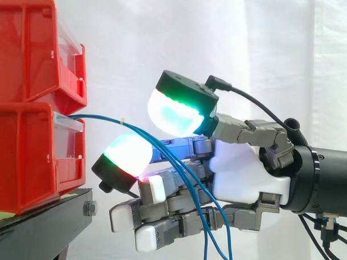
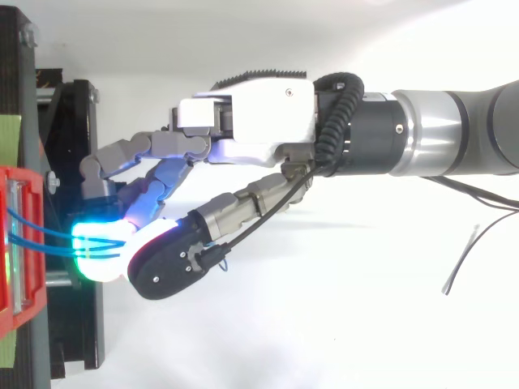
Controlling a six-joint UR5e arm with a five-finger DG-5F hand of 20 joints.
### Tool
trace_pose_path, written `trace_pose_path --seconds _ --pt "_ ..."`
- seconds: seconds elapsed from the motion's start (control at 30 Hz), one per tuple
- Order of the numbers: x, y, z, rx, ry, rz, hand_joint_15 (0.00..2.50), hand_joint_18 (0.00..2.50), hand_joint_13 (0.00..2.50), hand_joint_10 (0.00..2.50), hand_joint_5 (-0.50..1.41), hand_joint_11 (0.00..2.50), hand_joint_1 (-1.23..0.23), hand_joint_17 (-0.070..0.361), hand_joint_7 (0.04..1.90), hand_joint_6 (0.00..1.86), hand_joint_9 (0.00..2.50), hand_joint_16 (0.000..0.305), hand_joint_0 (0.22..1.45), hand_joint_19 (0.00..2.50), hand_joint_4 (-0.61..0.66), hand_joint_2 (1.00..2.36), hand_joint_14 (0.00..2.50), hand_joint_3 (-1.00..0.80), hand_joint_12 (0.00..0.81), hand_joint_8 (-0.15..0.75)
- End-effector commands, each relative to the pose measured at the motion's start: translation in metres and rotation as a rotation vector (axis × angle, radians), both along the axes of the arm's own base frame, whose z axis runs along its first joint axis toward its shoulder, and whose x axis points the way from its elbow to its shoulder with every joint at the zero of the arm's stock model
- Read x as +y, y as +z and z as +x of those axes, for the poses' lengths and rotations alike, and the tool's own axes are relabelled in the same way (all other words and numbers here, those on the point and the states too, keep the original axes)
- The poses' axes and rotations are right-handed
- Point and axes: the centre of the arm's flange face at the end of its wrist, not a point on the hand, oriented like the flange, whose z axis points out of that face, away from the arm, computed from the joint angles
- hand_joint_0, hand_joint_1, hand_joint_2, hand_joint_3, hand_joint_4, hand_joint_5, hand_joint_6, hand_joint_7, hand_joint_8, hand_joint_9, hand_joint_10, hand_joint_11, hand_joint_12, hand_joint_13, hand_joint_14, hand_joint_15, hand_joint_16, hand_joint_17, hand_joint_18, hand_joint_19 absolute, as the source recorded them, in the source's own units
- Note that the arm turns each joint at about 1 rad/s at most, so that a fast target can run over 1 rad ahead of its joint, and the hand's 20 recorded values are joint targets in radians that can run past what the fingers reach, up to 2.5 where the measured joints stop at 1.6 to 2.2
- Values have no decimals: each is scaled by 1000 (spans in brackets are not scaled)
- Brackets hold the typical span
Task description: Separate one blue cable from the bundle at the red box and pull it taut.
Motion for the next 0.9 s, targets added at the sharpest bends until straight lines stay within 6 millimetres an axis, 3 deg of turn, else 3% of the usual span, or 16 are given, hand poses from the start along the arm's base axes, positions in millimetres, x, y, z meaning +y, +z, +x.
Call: trace_pose_path --seconds 0.0,0.87 --pt "0 0 0 0 0 0 622 662 849 25 -163 815 -613 89 1220 598 808 40 622 435 202 1020 24 -217 327 312" --pt "-1 0 0 0 -1 3 623 674 852 25 -178 816 -620 90 1090 687 813 40 614 442 201 1018 22 -257 326 314"
